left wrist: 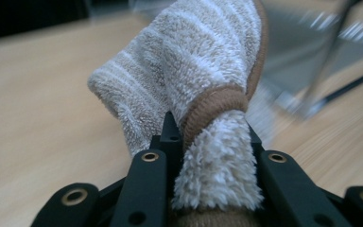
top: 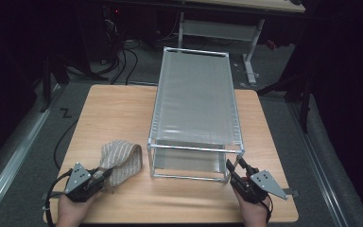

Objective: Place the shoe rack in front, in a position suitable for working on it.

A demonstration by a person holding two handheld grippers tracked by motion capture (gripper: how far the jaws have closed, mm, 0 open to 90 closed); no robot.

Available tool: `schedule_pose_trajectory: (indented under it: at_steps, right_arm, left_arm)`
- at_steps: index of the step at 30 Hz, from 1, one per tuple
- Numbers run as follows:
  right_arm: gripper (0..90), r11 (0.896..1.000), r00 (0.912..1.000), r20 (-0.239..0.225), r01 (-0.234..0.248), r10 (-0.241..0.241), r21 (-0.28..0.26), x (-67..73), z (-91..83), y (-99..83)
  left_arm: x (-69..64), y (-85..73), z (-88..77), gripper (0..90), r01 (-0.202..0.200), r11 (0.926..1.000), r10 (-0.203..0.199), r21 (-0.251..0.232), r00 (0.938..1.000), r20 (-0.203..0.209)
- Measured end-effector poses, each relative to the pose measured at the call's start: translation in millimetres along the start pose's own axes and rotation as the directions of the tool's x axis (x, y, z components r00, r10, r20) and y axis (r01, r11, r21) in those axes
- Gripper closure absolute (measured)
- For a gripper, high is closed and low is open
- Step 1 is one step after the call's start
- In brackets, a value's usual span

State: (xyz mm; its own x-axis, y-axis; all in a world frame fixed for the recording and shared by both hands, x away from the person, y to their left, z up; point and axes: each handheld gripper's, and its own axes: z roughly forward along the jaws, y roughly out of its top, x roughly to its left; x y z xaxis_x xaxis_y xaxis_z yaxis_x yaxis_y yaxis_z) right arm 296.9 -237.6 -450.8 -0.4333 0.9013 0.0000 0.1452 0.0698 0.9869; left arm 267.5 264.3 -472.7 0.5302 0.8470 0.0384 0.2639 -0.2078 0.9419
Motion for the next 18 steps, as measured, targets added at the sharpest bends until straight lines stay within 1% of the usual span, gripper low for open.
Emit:
schedule_pose_trajectory:
  at_steps: [1, 2, 3, 4, 5, 6, 7, 8, 9, 10, 11, 12, 14, 15, 16, 17, 18]
  right_arm:
    - [56.8, 1.000, 1.0000, 0.000, 0.000, 0.000, 0.001, 0.2, 0.2, -0.3]
    - [56.8, 1.000, 1.0000, 0.000, 0.000, 0.000, 0.001, 0.2, 0.2, -0.3]
    - [56.8, 1.000, 1.0000, -0.001, -0.002, 0.002, 0.003, 0.5, 0.3, -0.4]
    - [56.8, 1.000, 1.0000, -0.001, -0.001, 0.001, 0.004, 0.5, 0.4, -0.6]
    - [56.8, 1.000, 1.0000, -0.003, -0.001, 0.001, 0.006, 0.9, 0.5, -0.7]
    - [56.8, 1.000, 1.0000, -0.003, -0.001, 0.001, 0.006, 0.9, 0.5, -0.7]
    - [56.8, 1.000, 1.0000, -0.004, -0.001, 0.001, 0.007, 1.1, 0.6, -0.7]
    - [56.8, 1.000, 1.0000, -0.002, 0.002, -0.002, 0.007, 1.4, 0.9, -0.7]
    - [56.8, 1.000, 1.0000, -0.003, 0.002, -0.002, 0.008, 1.9, 1.6, -1.0]
    - [56.8, 1.000, 1.0000, -0.003, 0.002, -0.002, 0.008, 1.9, 1.6, -1.0]
    - [56.8, 1.000, 1.0000, -0.005, 0.004, -0.004, 0.008, 2.6, 2.0, -1.0]
    - [56.8, 1.000, 1.0000, -0.005, 0.004, -0.004, 0.008, 2.6, 2.0, -1.0]
    - [56.8, 1.000, 1.0000, -0.007, 0.006, -0.006, 0.008, 3.3, 2.0, -0.8]
    - [56.8, 1.000, 0.9999, -0.009, 0.006, -0.006, 0.007, 3.5, 1.8, -0.9]
    - [56.8, 1.000, 0.9999, -0.009, 0.007, -0.006, 0.006, 3.4, 1.8, -0.9]
    - [56.8, 1.000, 0.9999, -0.010, 0.006, -0.006, 0.006, 3.3, 1.7, -0.9]
    - [56.8, 1.000, 0.9999, -0.010, 0.006, -0.006, 0.006, 3.3, 1.7, -0.9]
  left_arm:
    - [-5.9, 6.6, -7.9, 72.6, -0.005, 0.9959, 0.009, -0.090, 0.9990, 0.044]
    - [-5.9, 6.6, -7.9, 72.6, -0.005, 0.9959, 0.009, -0.090, 0.9990, 0.044]
    - [-9.0, 9.6, -11.0, 72.6, -0.008, 0.9926, 0.016, -0.121, 0.9980, 0.061]
    - [-12.7, 12.5, -13.9, 72.6, -0.014, 0.9881, 0.027, -0.153, 0.9964, 0.080]
    - [-16.8, 15.1, -16.7, 72.6, -0.024, 0.9817, 0.044, -0.189, 0.9938, 0.102]
    - [-20.6, 18.4, -18.8, 72.6, -0.030, 0.9774, 0.058, -0.209, 0.9903, 0.126]
    - [-26.7, 21.9, -20.0, 72.6, -0.048, 0.9724, 0.083, -0.228, 0.9862, 0.143]
    - [-34.0, 23.2, -18.7, 72.6, -0.009, 0.9691, 0.052, -0.246, 0.9845, 0.168]
    - [-40.0, 25.9, -15.2, 72.6, -0.085, 0.9728, 0.124, -0.215, 0.9768, 0.175]
    - [-40.0, 25.9, -15.2, 72.6, -0.085, 0.9728, 0.124, -0.215, 0.9768, 0.175]
    - [-47.7, 25.3, -7.3, 72.5, -0.118, 0.9765, 0.152, -0.181, 0.9706, 0.187]
    - [-47.7, 25.3, -7.3, 72.6, -0.118, 0.9765, 0.152, -0.181, 0.9706, 0.187]
    - [-53.5, 23.4, 2.3, 72.5, -0.134, 0.9808, 0.161, -0.142, 0.9660, 0.202]
    - [-57.0, 20.4, 11.9, 72.5, -0.150, 0.9839, 0.168, -0.097, 0.9636, 0.208]
    - [-57.0, 20.4, 11.9, 72.5, -0.150, 0.9839, 0.168, -0.097, 0.9636, 0.208]
    - [-58.7, 16.7, 20.9, 72.5, -0.163, 0.9855, 0.169, -0.049, 0.9630, 0.210]
    - [-58.7, 16.7, 20.9, 72.5, -0.163, 0.9855, 0.169, -0.049, 0.9630, 0.210]
